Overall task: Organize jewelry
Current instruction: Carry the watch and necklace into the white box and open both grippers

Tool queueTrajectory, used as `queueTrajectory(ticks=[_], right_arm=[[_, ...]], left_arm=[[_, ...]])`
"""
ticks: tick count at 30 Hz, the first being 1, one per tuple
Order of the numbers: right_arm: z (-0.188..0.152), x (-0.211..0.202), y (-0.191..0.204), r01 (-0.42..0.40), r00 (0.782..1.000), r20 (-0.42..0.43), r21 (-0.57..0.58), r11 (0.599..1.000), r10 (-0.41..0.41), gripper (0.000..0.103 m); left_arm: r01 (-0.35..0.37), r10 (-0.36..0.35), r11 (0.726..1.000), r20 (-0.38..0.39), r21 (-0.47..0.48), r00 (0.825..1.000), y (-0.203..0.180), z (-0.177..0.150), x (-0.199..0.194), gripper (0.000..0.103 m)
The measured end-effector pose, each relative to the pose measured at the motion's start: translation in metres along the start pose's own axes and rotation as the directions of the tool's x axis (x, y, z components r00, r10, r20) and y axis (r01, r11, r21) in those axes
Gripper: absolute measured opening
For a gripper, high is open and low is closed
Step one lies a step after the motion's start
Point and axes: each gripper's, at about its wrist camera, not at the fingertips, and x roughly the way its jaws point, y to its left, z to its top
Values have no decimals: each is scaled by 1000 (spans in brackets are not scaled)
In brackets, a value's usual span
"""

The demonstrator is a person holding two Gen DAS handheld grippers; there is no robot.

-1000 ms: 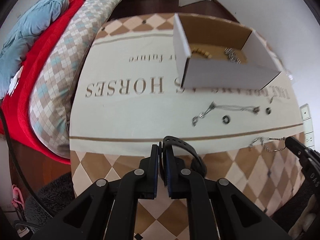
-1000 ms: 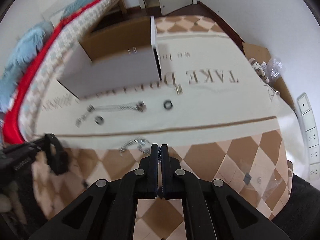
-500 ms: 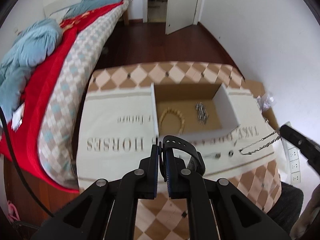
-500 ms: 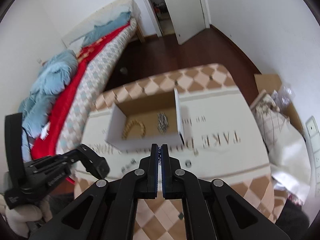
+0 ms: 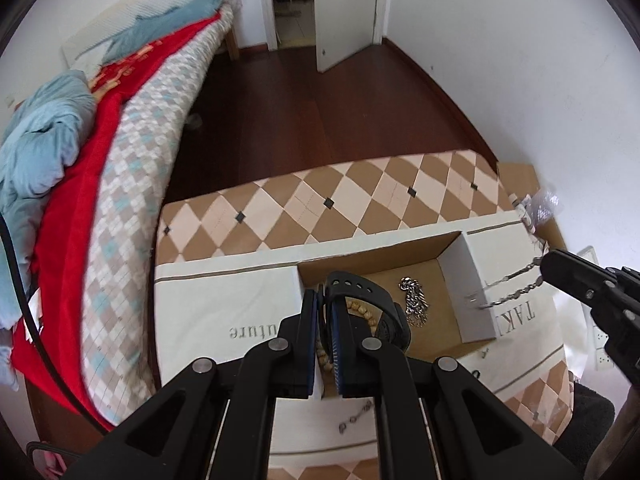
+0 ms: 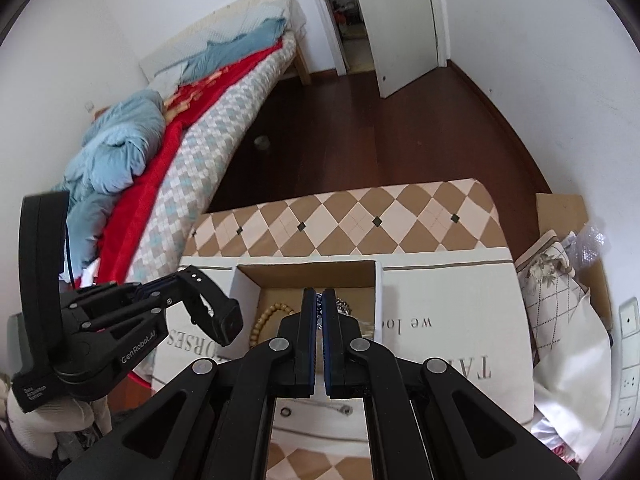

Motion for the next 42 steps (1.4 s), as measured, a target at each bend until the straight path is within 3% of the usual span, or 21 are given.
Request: queueTrajectory(ticks=[6, 8, 12, 13, 15, 16, 17, 22, 23, 25, 27, 32, 35, 38, 42], right_arm=[[11, 40, -5, 12, 999, -46, 11, 1000, -11, 2], [14, 52, -6, 15, 998, -64, 7, 1000, -15, 2], [18, 71, -12, 22, 995, -101, 12, 1000, -21, 2], [19, 73, -13, 23, 994, -105, 15, 1000, -22, 2], [21, 75, -16, 21, 994, -109, 18, 1000, -19, 2], [22, 74, -16, 21, 994, -110, 21, 1000, -19, 2], [23, 76, -18, 20, 993, -118, 24, 1000, -17, 2], [22, 78, -21, 33, 986, -163, 32, 999, -27, 3], [21, 78, -21, 45, 984, -172, 30, 999, -39, 6], [18, 76, -24, 35, 982, -189, 41, 999, -26, 27], [16, 73, -27, 39, 981, -194, 49, 998, -29, 66], [10, 59, -30, 79, 982, -177, 37, 996, -71, 72], [0, 52, -23, 176, 971, -160, -21, 984, -177, 103], [-15, 49, -16, 251, 956, -139, -68, 966, -258, 103], [-33, 48, -6, 285, 947, -124, -97, 954, -296, 103]], left_arm=[[12, -11, 1000, -79, 21, 997, -6, 11, 44, 5], [27, -25, 999, -100, 18, 995, -7, 14, 55, 12], [57, -59, 998, -139, -12, 989, -7, 18, 65, 15], [60, -62, 998, -138, -19, 989, -7, 18, 65, 23], [59, -62, 998, -122, -27, 991, -6, 19, 62, 48], [57, -60, 998, -117, -36, 991, -5, 20, 60, 73], [46, -51, 998, -105, -45, 993, -3, 21, 57, 83], [10, -13, 998, -59, -57, 998, 5, 22, 40, 84], [-9, 7, 998, -49, -57, 999, 7, 21, 36, 87], [-48, 47, 997, -24, -58, 999, 11, 18, 28, 93], [-86, 86, 994, 1, -63, 996, 16, 12, 20, 93], [-134, 138, 986, 33, -97, 990, 32, -3, 8, 94], [-170, 178, 978, 63, -119, 982, 39, -13, -1, 100], [-205, 219, 970, 102, -127, 970, 41, -25, -10, 102], [-213, 225, 970, 111, -115, 968, 39, -39, -14, 102]])
